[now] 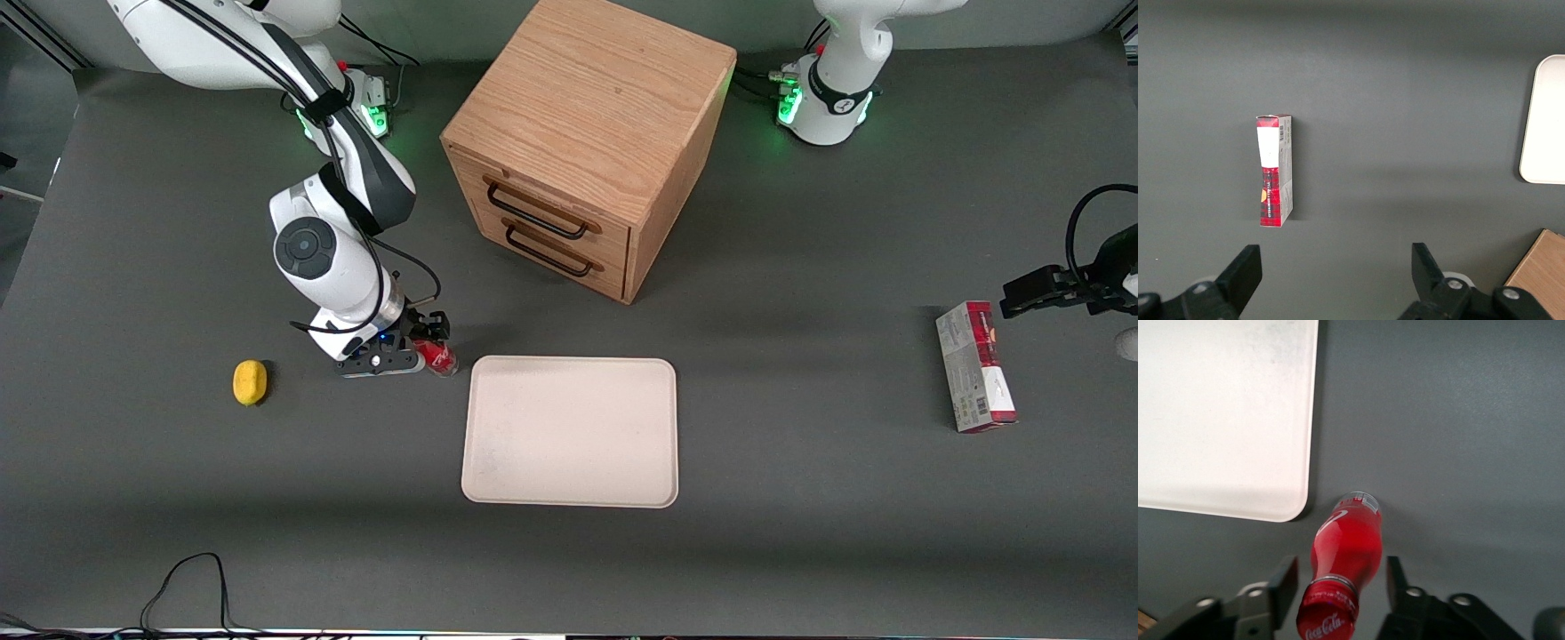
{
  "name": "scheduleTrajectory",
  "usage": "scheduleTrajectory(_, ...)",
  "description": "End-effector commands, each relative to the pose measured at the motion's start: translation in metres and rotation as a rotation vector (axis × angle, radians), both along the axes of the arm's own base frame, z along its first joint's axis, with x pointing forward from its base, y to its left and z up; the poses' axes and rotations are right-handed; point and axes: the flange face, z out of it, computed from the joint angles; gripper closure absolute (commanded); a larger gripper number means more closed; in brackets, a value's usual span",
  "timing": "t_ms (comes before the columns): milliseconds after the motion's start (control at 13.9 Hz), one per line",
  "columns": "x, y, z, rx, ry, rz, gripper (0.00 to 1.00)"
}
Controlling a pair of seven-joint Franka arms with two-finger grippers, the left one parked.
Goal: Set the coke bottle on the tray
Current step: 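Close the right gripper around the bottle's body, then lift the bottle and carry it over the cream tray's edge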
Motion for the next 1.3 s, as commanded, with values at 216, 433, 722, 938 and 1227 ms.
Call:
scheduleTrajectory(216, 0.009, 0.005, 0.029, 0.003, -0.059, -0.022, 1.00)
scheduleTrajectory(433, 0.037, 0.006, 0.082, -0.017, -0.030, -0.037, 1.00)
scheduleTrajectory(722, 0.092, -0.007, 0.179, -0.014, 0.028, -0.099, 1.00)
scheduleTrajectory(938, 0.108, -0.012, 0.217, -0.025, 0.062, -0.107, 1.00)
scheduleTrajectory(1227, 0.125, 0.017, 0.227, 0.001, 0.006, -0.107, 1.00)
